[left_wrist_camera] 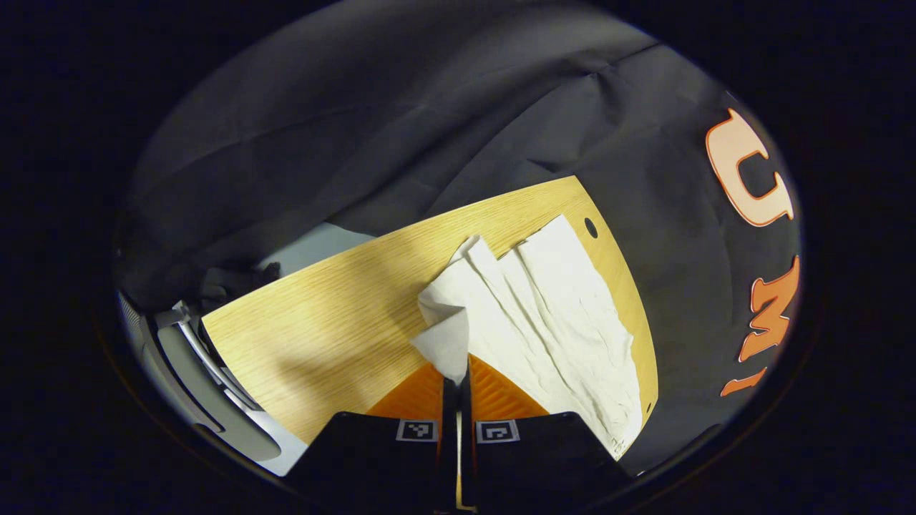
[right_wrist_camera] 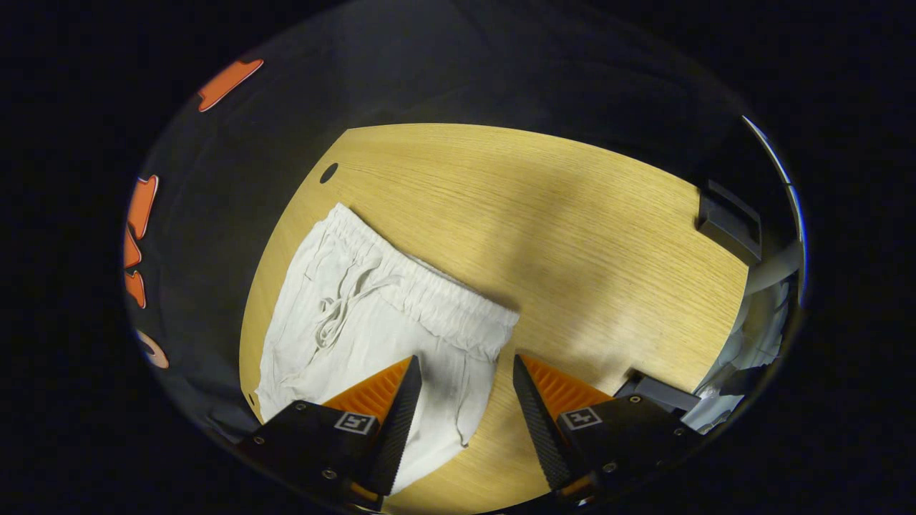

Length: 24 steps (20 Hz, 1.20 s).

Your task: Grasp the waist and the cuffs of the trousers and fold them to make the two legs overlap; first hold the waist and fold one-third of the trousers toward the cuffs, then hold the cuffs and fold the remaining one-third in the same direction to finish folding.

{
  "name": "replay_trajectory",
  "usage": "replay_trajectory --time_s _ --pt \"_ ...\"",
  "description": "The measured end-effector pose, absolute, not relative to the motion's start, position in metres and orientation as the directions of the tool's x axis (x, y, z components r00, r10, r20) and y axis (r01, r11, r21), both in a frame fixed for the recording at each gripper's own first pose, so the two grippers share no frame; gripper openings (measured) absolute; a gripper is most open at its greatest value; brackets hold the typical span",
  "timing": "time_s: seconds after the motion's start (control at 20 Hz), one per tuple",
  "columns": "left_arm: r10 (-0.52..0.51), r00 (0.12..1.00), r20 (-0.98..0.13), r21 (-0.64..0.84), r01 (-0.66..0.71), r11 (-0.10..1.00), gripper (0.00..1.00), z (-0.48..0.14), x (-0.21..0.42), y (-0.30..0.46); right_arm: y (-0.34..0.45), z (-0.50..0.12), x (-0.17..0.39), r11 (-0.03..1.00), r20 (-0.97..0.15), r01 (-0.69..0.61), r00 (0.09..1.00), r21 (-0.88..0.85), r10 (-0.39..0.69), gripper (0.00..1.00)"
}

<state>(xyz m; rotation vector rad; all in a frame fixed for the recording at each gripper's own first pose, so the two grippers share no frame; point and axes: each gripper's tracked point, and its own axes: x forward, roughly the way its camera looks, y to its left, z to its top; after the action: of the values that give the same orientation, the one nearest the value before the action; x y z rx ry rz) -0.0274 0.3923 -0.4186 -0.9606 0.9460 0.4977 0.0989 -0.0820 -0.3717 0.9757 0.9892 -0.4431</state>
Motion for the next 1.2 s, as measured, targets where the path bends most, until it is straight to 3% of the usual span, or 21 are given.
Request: replay_trajectory --time_s 0.05,0.1,0.25,0.35,0.55,0.95,1.2 --pt "-0.030 0.529 -0.848 -0.465 -0.716 0.521 0.06 -0.411 -0.024 0.393 -0.082 -0.375 0.101 0.511 -0.854 0.709 0.508 0.486 0.107 0.60" --pt "-0.023 0.533 -0.846 -0.461 -0.708 0.536 0.06 -0.405 -0.023 0.393 -0.082 -0.378 0.103 0.502 -0.853 0.712 0.511 0.491 0.111 0.65" --pt "-0.002 0.541 -0.841 -0.449 -0.698 0.558 0.06 -0.386 -0.016 0.395 -0.091 -0.380 0.101 0.475 -0.854 0.730 0.510 0.492 0.101 0.24" --pt "0.009 0.536 -0.844 -0.438 -0.699 0.565 0.05 -0.379 -0.018 0.396 -0.091 -0.375 0.105 0.435 -0.831 0.724 0.543 0.536 0.121 0.16" --pt "0.021 0.529 -0.848 -0.413 -0.687 0.598 0.05 -0.360 -0.007 0.400 -0.091 -0.361 0.110 0.400 -0.810 0.711 0.561 0.578 0.172 0.07" --pt "-0.031 0.534 -0.845 -0.395 -0.582 0.711 0.06 -0.337 0.046 0.402 -0.096 -0.306 0.138 0.414 -0.785 0.679 0.595 0.606 0.174 0.06" --pt "-0.126 0.505 -0.854 -0.414 -0.513 0.752 0.06 -0.337 0.093 0.399 -0.092 -0.277 0.164 0.424 -0.788 0.680 0.596 0.598 0.156 0.06"
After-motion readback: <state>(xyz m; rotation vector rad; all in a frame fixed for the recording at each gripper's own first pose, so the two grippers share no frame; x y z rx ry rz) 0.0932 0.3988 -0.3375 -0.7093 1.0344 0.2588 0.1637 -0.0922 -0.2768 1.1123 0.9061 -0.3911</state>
